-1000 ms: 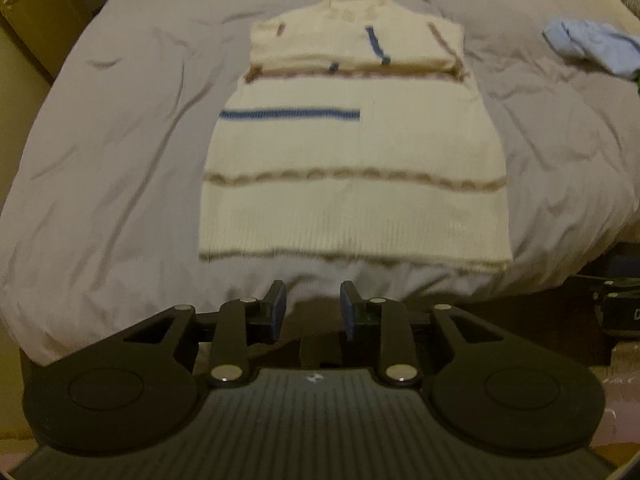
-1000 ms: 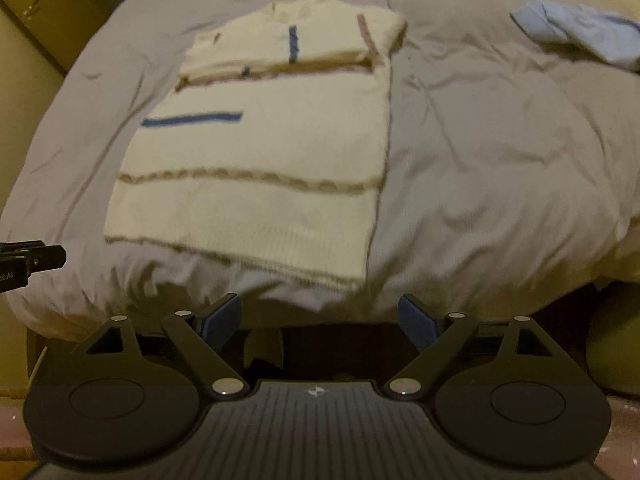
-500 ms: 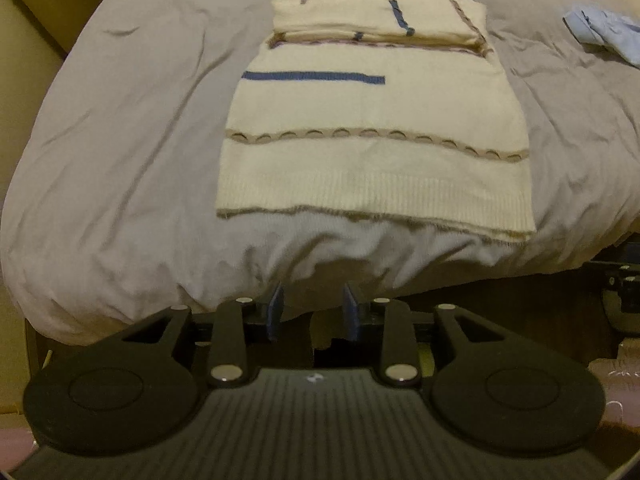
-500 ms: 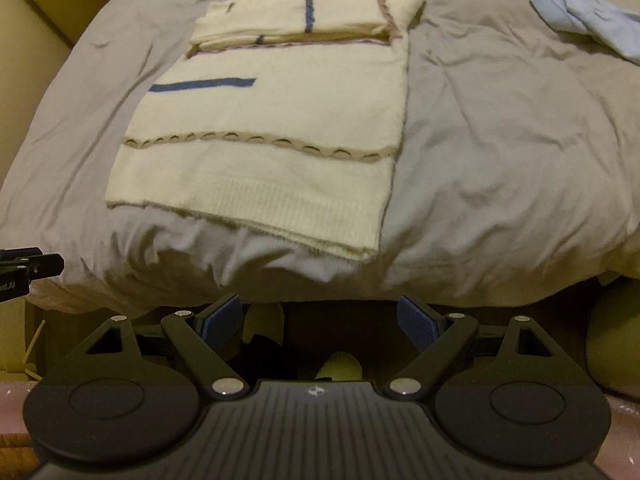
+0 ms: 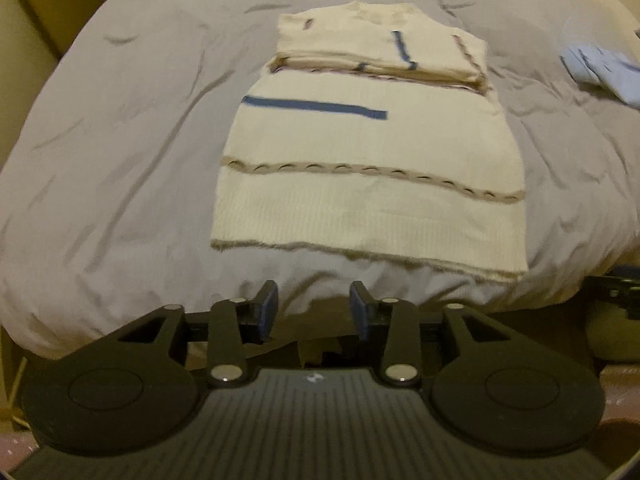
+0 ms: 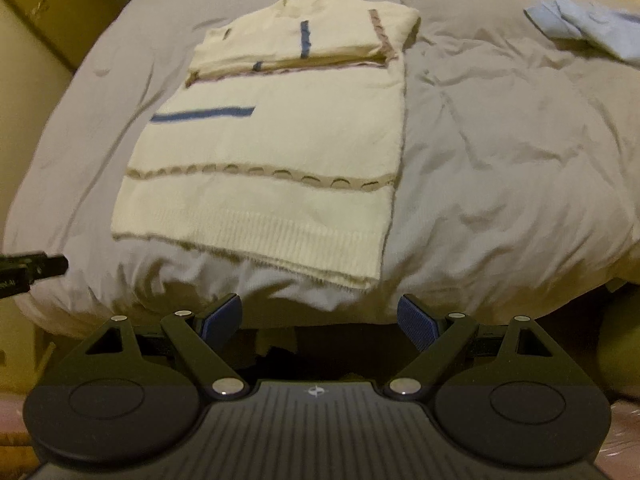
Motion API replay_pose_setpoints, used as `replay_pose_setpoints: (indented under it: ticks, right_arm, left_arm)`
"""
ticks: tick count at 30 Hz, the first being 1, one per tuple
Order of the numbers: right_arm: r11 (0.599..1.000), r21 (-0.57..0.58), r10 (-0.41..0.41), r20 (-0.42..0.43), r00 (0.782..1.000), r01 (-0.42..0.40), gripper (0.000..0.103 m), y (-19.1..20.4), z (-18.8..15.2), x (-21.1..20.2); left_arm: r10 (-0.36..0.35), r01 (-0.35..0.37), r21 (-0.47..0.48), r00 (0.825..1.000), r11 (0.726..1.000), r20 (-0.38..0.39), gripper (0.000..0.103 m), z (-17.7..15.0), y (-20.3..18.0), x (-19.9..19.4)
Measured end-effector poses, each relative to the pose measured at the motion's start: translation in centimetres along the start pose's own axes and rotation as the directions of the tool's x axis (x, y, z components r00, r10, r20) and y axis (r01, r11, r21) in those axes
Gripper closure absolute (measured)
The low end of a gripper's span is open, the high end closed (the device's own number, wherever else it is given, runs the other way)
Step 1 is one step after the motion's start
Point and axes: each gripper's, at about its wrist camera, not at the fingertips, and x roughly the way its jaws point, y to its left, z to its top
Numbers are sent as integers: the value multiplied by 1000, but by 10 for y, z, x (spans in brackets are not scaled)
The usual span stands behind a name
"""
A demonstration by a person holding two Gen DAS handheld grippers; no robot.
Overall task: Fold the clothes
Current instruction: 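Move both open tools down to the long side edge of the sweater, then grasp the sweater side edge with both tools and fold it lengthwise over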
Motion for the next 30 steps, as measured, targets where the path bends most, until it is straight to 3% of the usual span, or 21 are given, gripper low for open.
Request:
replay_pose_setpoints:
  ticks: [5, 9, 15, 18, 20, 22, 30]
  right_arm:
    - [985, 159, 59, 16, 998, -60, 14, -28, 3, 21]
    - [953, 289, 100, -15, 995, -92, 14, -44, 0, 52]
    - [924, 383, 41, -124, 991, 10, 14, -51, 6, 105]
    - [914, 406, 42, -125, 991, 12, 14, -55, 15, 125]
    - [907, 420, 51, -114, 992, 1, 14, -57, 23, 136]
    - [905, 424, 55, -96, 994, -9, 14, -61, 32, 147]
    - [891, 449, 120, -95, 988, -65, 19, -86, 35, 180]
  left_arm:
    - [2, -3, -35, 999, 999, -36, 63, 9, 38, 39]
    - [-72, 64, -83, 992, 995, -105, 63, 20, 66, 84]
    - [-130, 115, -87, 973, 990, -193, 64, 52, 93, 151]
    - [-142, 130, -71, 968, 989, -206, 62, 70, 109, 175]
    - [-154, 144, -59, 964, 988, -215, 53, 81, 120, 190]
    - [-177, 169, -55, 960, 984, -218, 51, 90, 131, 203]
    - [-356, 336, -121, 905, 934, -235, 56, 97, 158, 235]
